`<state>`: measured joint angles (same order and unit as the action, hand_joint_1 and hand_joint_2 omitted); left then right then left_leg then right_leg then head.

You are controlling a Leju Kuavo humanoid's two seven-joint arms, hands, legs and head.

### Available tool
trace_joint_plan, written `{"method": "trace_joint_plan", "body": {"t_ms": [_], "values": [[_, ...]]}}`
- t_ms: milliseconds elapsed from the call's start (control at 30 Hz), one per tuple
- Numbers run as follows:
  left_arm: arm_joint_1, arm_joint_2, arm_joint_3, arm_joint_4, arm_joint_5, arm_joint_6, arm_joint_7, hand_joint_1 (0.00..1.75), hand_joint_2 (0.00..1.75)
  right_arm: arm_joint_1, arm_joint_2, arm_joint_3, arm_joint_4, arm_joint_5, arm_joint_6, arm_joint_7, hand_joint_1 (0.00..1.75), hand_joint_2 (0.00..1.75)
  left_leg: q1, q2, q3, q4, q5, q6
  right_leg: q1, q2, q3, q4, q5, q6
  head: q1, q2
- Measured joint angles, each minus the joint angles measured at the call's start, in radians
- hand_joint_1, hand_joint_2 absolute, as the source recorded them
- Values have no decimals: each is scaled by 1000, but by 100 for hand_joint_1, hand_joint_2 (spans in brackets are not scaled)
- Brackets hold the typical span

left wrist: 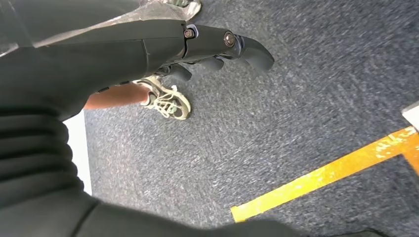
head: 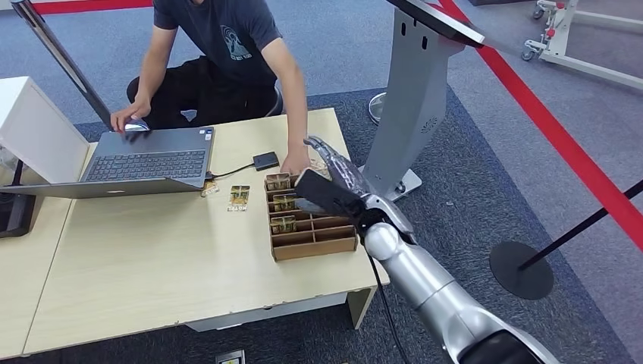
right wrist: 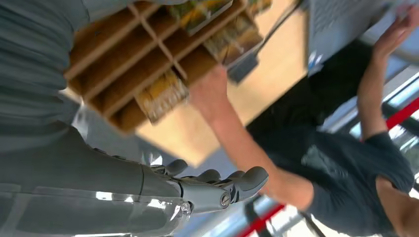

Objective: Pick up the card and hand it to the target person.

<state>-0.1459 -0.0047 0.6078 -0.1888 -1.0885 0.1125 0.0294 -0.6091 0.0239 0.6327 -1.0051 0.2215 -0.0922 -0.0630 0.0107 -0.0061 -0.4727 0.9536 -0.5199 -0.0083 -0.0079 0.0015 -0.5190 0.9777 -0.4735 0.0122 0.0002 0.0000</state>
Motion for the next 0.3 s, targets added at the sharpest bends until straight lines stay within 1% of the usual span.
{"method": "trace_joint_plan", "body": {"t_ms": [100, 167, 267, 300], "values": [[10, 3, 0, 0, 5, 0, -4, 0, 0, 74, -59, -25, -91, -231, 117, -2, 0, 175, 0, 0, 0, 0, 0, 0, 0, 0, 0, 0, 0, 0, 0, 0], [15, 5, 0, 0, 5, -1, -8, 0, 0, 127, -104, -42, -153, -341, 177, 3, 0, 175, 0, 0, 0, 0, 0, 0, 0, 0, 0, -1, 0, 0, 0, 0], [19, 7, 0, 0, 7, -1, -14, 0, 0, 200, -171, -65, -243, -416, 226, 15, 0, 175, 0, 0, 0, 0, 0, 1, 0, 0, 0, -1, 0, 0, 0, 0], [19, 7, 0, 0, 7, -1, -15, 0, 0, 211, -181, -69, -257, -422, 231, 18, 0, 175, 0, 0, 0, 0, 0, 1, 0, 0, 0, -1, 0, 0, 0, 0]]}}
